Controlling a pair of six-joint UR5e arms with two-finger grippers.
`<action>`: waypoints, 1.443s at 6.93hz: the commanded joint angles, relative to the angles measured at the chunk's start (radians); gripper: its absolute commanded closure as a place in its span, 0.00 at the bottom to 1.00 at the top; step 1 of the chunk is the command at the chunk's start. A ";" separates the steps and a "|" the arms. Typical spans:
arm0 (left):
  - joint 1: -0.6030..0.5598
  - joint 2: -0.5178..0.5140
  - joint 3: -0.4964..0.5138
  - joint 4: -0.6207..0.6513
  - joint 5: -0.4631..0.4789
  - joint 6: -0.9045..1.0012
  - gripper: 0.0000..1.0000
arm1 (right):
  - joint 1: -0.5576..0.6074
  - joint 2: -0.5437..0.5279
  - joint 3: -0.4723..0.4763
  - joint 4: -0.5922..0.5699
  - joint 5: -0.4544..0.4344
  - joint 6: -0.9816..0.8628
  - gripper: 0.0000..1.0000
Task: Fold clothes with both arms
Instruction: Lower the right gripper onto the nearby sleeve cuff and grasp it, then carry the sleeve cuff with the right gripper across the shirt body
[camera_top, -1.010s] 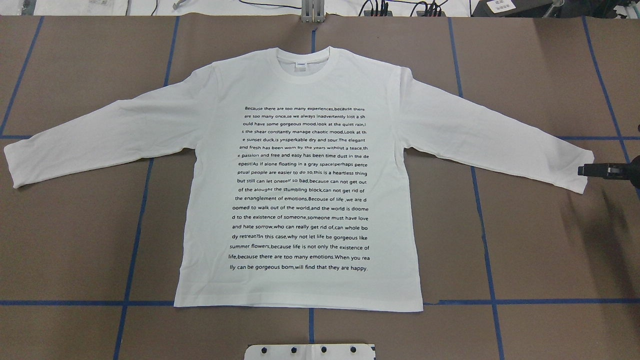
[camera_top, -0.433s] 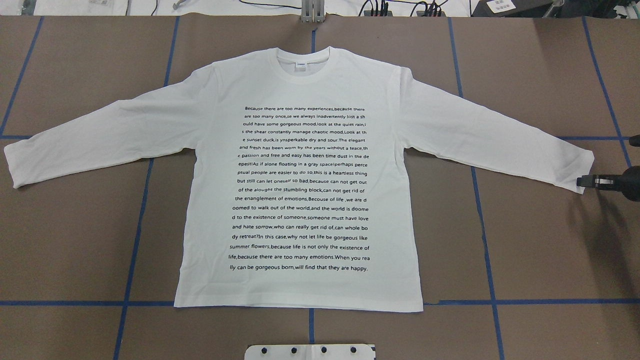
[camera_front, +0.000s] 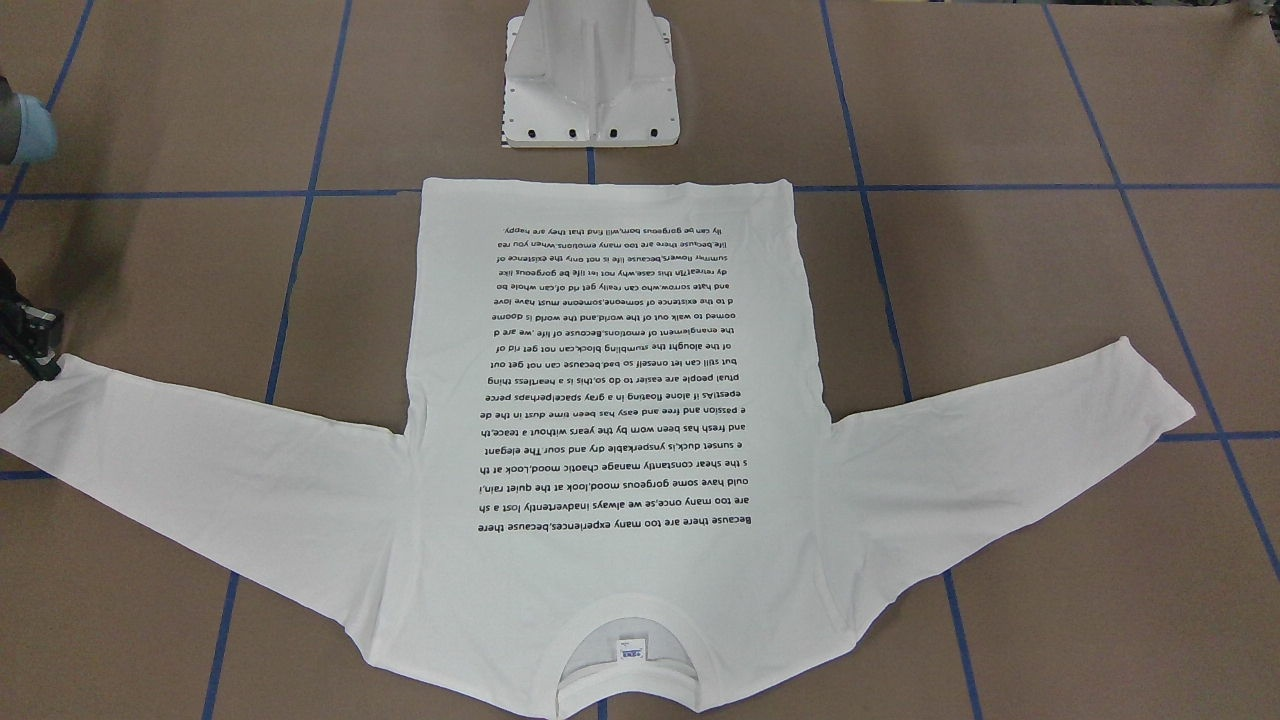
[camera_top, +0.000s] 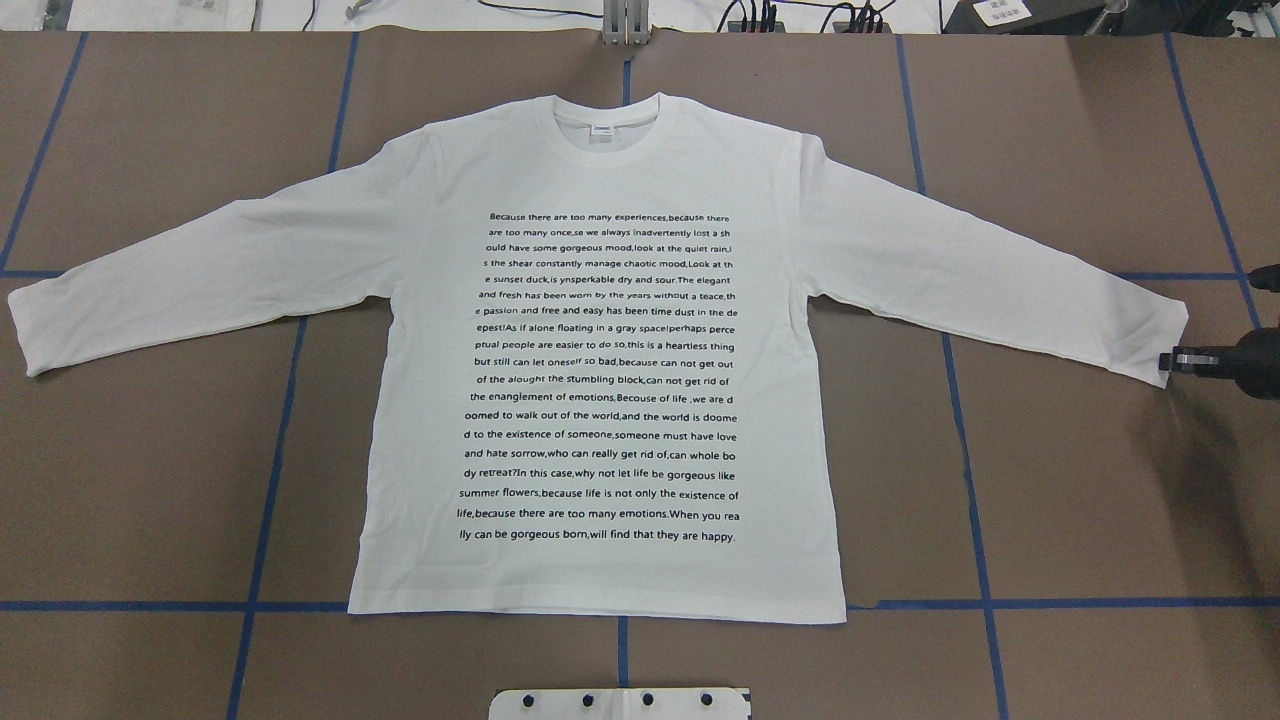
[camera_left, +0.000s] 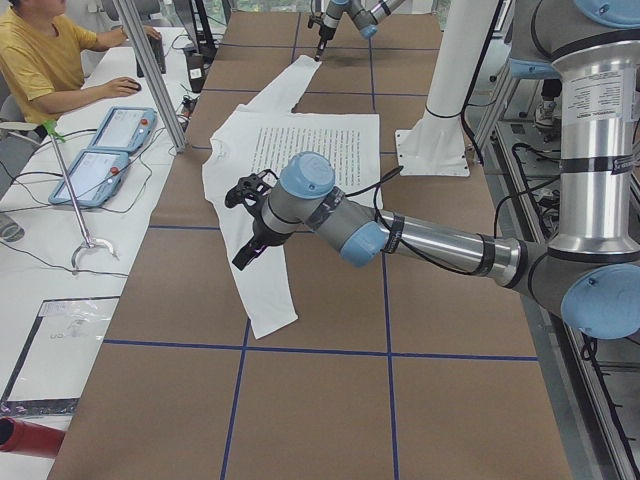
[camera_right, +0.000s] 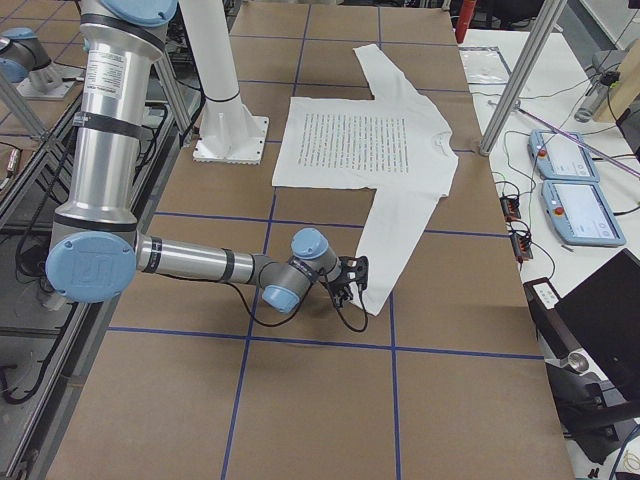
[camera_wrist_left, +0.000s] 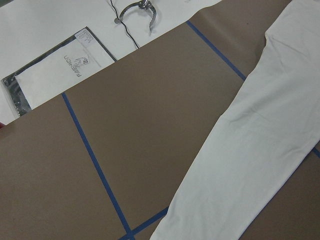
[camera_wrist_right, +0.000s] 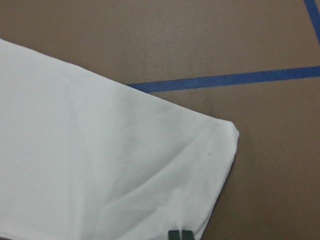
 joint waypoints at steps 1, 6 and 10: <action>-0.001 0.000 0.000 0.000 0.000 0.001 0.00 | 0.003 0.002 0.049 -0.017 0.008 -0.002 1.00; -0.001 0.000 0.002 0.000 0.000 -0.003 0.00 | 0.043 0.461 0.453 -0.959 -0.008 0.000 1.00; -0.001 0.002 0.014 0.000 0.000 -0.005 0.00 | -0.179 1.030 0.184 -1.158 -0.255 0.097 1.00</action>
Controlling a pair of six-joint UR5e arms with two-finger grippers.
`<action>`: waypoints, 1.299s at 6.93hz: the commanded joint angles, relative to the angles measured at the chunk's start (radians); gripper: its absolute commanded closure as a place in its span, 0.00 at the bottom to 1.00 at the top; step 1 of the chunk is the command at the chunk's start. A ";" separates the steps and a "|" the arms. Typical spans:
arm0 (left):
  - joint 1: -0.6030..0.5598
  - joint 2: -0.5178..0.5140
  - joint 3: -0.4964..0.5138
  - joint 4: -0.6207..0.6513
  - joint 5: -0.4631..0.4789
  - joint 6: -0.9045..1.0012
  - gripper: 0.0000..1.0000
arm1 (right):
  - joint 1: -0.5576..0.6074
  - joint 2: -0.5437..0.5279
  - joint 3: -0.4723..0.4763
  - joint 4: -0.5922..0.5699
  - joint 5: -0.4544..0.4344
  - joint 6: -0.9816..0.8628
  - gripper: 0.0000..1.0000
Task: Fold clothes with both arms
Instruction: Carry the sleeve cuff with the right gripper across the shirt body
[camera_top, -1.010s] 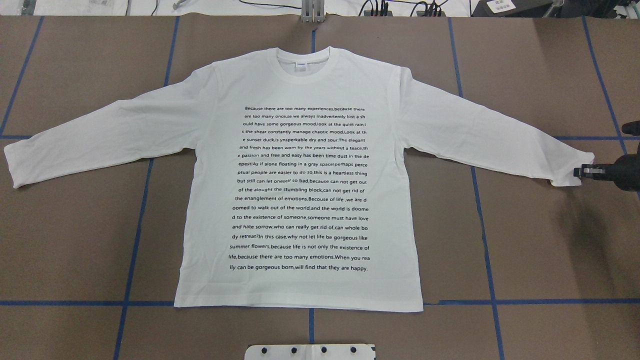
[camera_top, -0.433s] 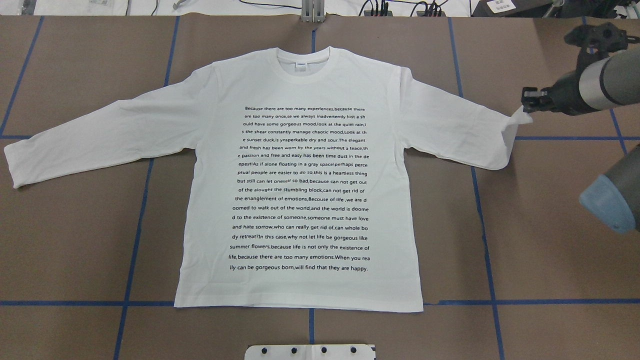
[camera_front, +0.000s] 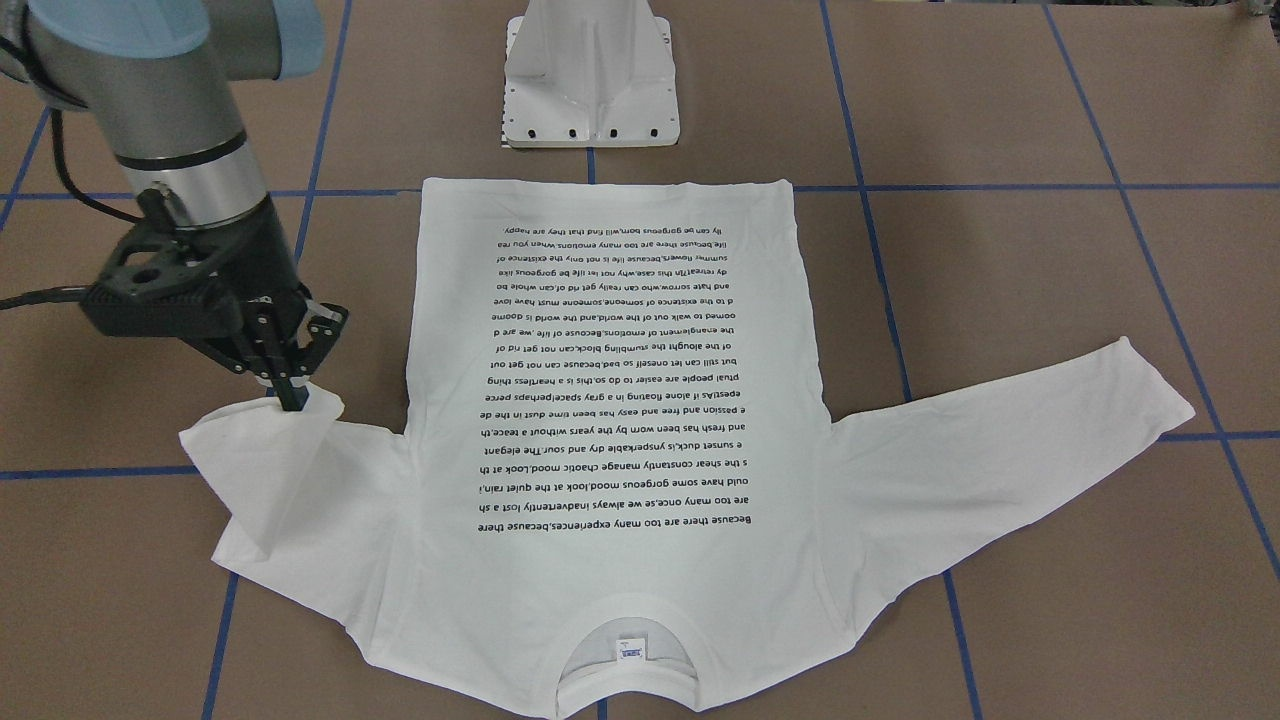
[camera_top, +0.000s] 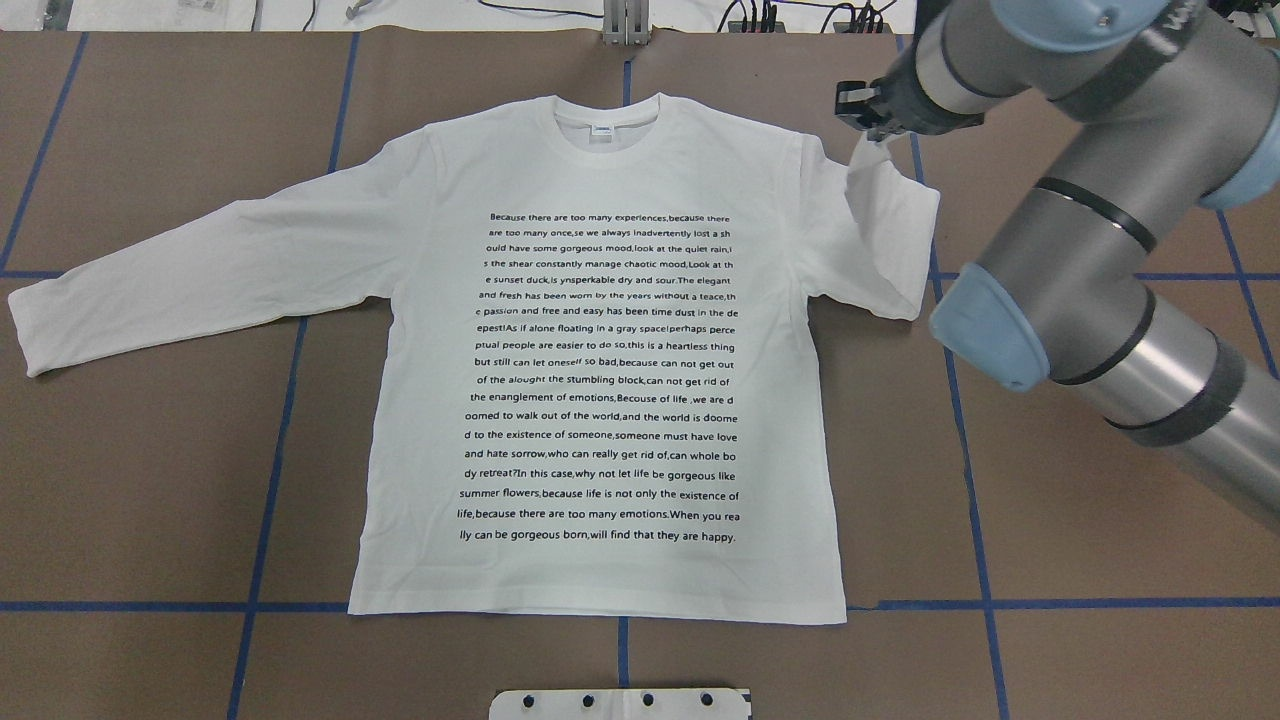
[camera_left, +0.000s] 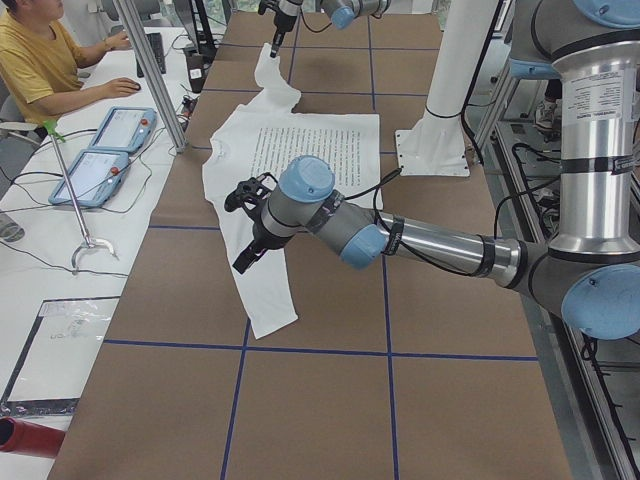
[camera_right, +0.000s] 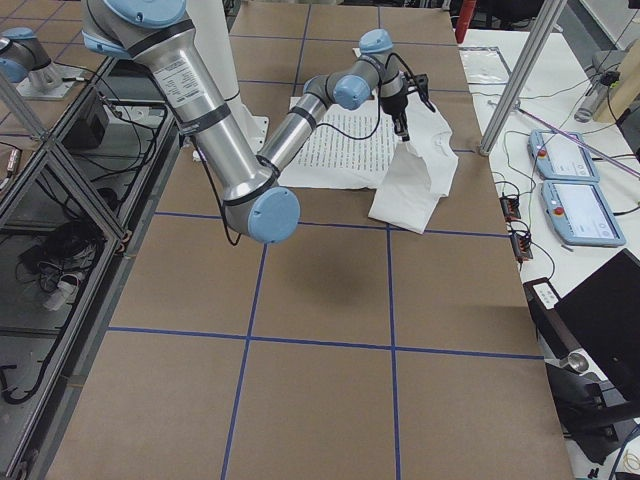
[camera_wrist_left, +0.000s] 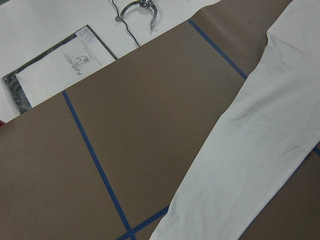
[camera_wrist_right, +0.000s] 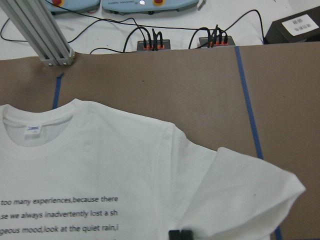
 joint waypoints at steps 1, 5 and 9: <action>0.001 0.000 0.004 0.000 0.000 -0.003 0.00 | -0.156 0.346 -0.303 -0.004 -0.186 0.151 1.00; 0.000 0.000 0.007 0.002 0.002 -0.006 0.00 | -0.318 0.650 -0.785 0.275 -0.415 0.328 0.87; 0.003 -0.012 0.014 -0.002 0.000 -0.003 0.00 | -0.320 0.668 -0.781 0.181 -0.393 0.382 0.00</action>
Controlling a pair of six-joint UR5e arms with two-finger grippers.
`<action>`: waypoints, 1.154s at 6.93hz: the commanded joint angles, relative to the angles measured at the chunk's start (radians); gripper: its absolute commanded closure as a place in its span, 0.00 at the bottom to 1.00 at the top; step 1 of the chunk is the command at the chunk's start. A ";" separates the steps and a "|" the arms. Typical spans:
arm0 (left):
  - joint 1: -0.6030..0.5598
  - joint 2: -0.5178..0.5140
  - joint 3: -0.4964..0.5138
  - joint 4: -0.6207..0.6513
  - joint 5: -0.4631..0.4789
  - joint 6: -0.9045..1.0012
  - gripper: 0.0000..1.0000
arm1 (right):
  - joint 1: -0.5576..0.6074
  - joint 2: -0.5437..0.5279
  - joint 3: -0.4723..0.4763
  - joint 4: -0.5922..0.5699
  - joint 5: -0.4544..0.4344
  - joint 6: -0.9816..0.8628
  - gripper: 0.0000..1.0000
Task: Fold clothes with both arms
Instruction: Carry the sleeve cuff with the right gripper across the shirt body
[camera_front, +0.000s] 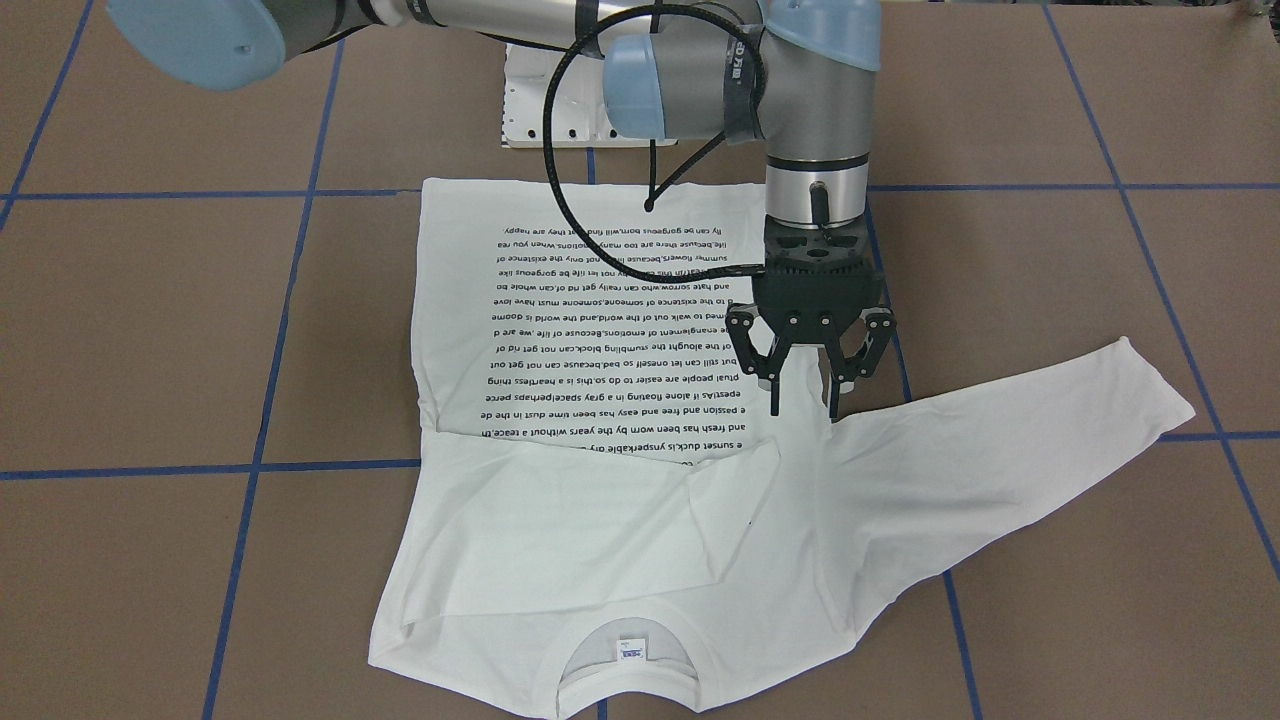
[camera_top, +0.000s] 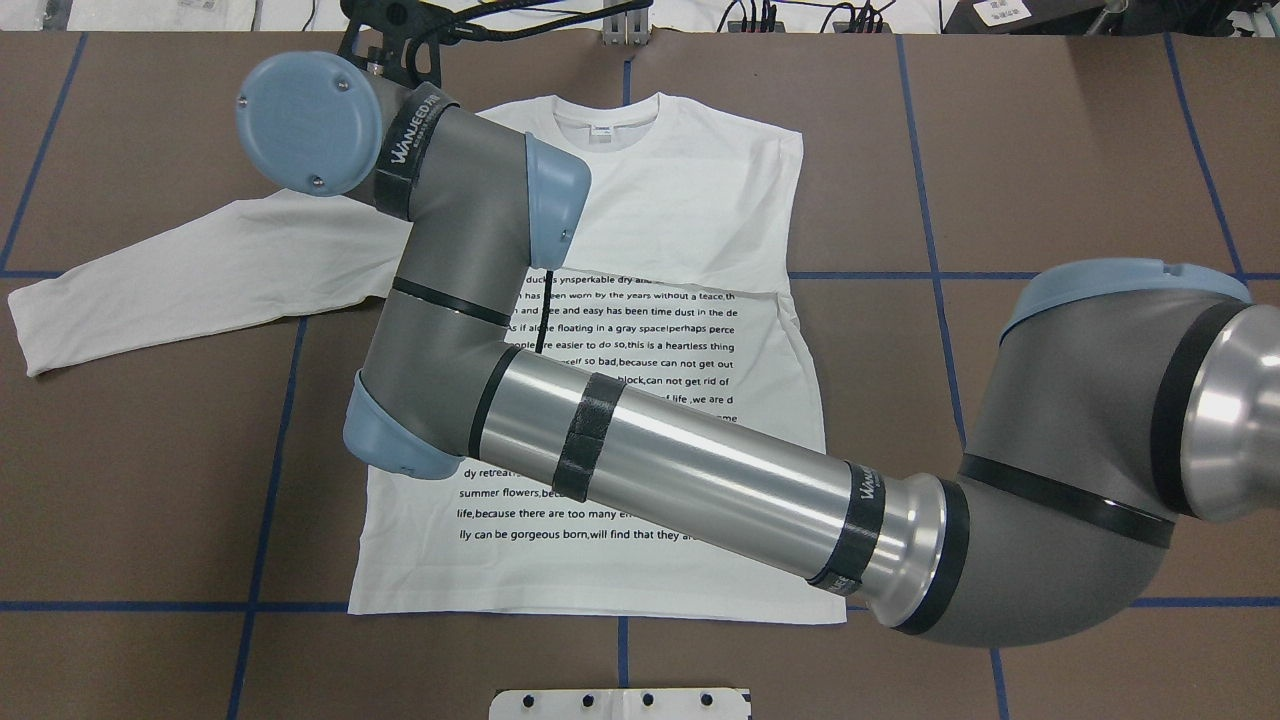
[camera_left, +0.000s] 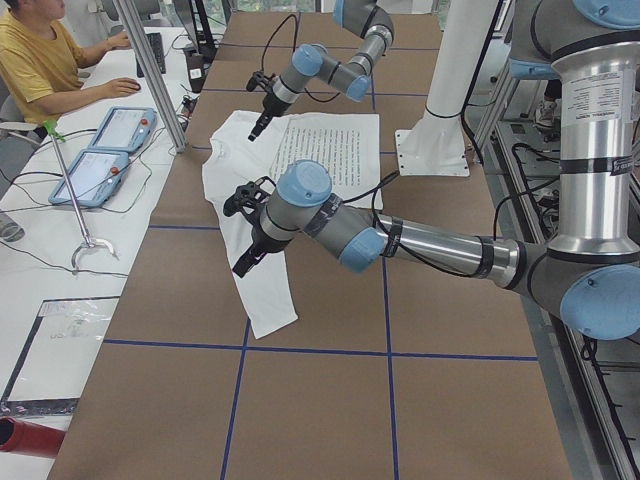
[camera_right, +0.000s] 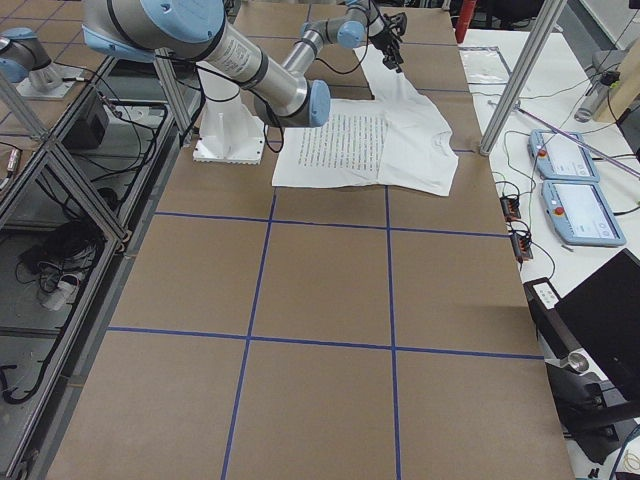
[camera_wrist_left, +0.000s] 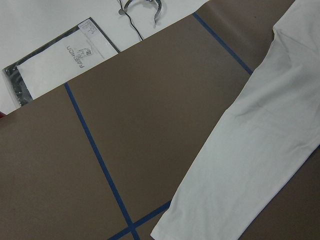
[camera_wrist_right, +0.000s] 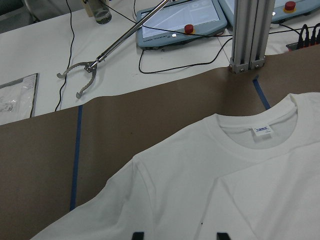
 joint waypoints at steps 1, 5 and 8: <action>0.004 -0.009 0.009 -0.003 0.000 -0.001 0.00 | 0.067 -0.015 0.030 -0.128 0.125 -0.007 0.00; 0.239 -0.010 0.239 -0.363 0.070 -0.249 0.00 | 0.369 -0.446 0.439 -0.139 0.544 -0.371 0.00; 0.388 -0.008 0.452 -0.605 0.185 -0.320 0.00 | 0.578 -0.810 0.700 -0.135 0.747 -0.727 0.00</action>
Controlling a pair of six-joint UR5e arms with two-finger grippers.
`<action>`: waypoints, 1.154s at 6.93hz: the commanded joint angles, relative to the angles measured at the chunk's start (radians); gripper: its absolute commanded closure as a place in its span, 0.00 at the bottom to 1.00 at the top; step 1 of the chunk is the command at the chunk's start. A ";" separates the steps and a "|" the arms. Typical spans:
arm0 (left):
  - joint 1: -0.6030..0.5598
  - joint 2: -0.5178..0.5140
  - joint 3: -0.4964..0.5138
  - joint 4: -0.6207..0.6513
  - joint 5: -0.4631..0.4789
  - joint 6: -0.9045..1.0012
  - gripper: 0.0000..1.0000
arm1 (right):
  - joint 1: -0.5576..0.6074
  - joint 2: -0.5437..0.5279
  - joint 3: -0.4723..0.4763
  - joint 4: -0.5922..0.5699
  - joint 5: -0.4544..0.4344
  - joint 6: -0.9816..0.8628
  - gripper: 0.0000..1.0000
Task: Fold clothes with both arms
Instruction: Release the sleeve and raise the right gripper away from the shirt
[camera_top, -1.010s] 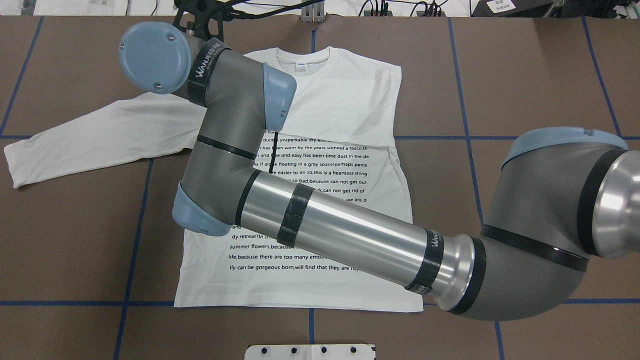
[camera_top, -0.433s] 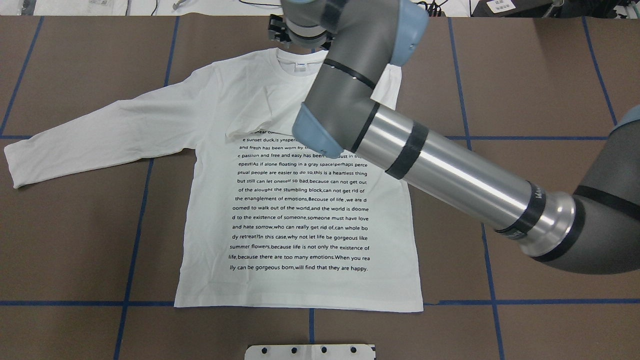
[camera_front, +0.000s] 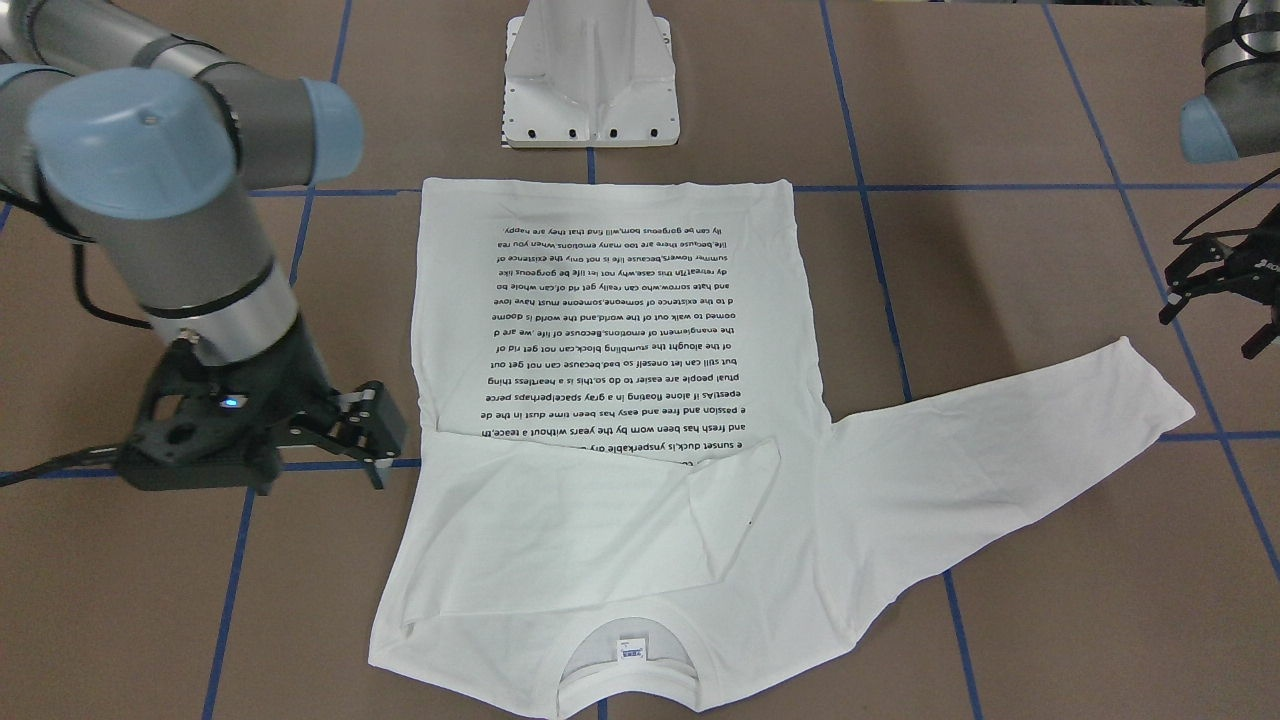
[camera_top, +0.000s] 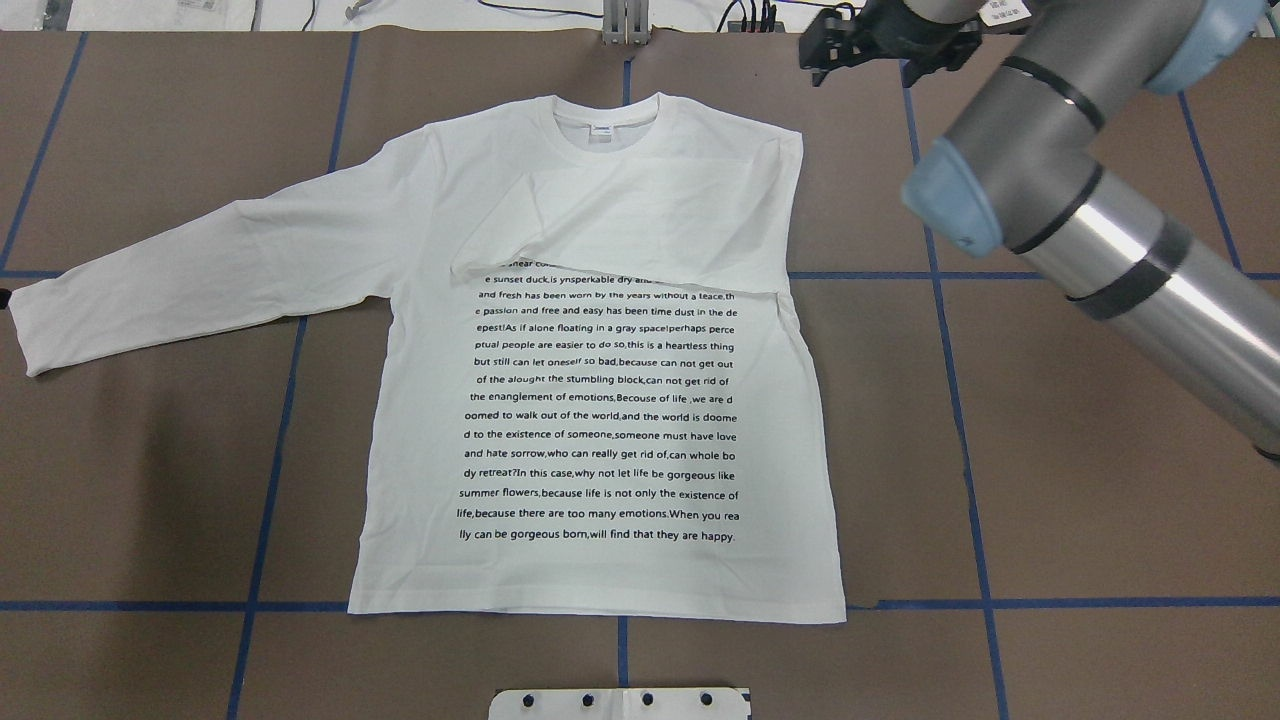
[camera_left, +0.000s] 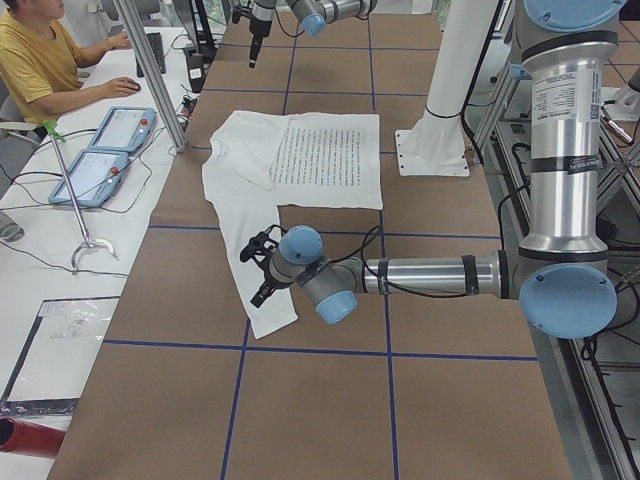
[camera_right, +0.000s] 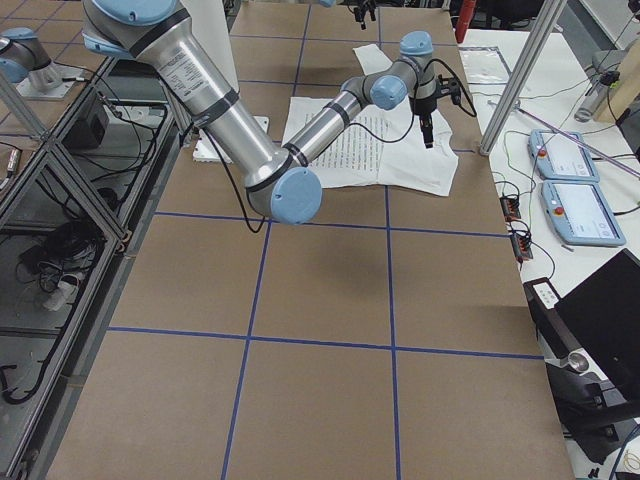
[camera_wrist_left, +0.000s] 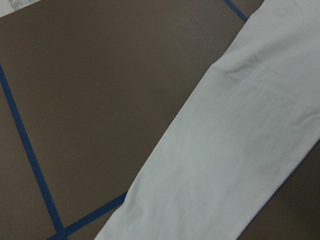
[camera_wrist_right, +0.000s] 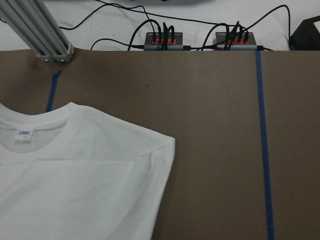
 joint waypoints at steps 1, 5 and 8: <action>0.082 0.001 0.098 -0.082 0.073 -0.011 0.00 | 0.091 -0.168 0.126 0.003 0.093 -0.139 0.00; 0.172 0.003 0.169 -0.165 0.107 -0.008 0.04 | 0.093 -0.183 0.134 0.009 0.091 -0.140 0.00; 0.177 0.007 0.169 -0.165 0.109 -0.006 0.66 | 0.091 -0.191 0.148 0.010 0.091 -0.140 0.00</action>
